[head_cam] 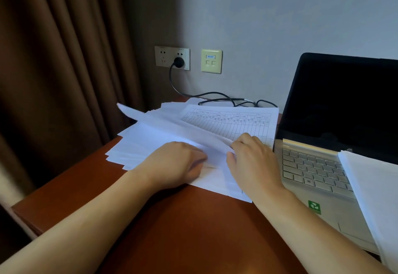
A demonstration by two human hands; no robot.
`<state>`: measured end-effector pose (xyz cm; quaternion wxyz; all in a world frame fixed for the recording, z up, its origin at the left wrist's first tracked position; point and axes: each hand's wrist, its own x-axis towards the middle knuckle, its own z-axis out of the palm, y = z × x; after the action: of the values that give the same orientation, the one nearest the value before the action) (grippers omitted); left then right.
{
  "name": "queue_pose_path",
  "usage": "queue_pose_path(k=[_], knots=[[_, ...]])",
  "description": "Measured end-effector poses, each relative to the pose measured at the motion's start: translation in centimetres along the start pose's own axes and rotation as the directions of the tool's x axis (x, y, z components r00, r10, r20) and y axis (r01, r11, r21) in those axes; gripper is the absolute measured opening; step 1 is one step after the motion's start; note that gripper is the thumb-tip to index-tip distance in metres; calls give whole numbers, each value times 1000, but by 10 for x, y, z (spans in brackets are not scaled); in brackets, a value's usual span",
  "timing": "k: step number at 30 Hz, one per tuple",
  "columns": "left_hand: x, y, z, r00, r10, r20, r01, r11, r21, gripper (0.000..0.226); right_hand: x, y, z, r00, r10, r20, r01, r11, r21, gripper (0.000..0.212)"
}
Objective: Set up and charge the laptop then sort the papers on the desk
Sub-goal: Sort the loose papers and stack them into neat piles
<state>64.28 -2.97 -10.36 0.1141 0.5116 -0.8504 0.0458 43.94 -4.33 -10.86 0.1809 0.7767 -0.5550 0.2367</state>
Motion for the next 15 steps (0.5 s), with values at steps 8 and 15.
queue_pose_path(k=[8, 15], knots=[[-4, -10, -7, 997, 14, 70, -9, 997, -71, 40, -2, 2, -1, 994, 19, 105, -18, 1000, -12, 20], [-1, -6, -2, 998, 65, -23, -66, 998, -21, 23, -1, 1, -3, 994, 43, 101, -47, 998, 40, 24]])
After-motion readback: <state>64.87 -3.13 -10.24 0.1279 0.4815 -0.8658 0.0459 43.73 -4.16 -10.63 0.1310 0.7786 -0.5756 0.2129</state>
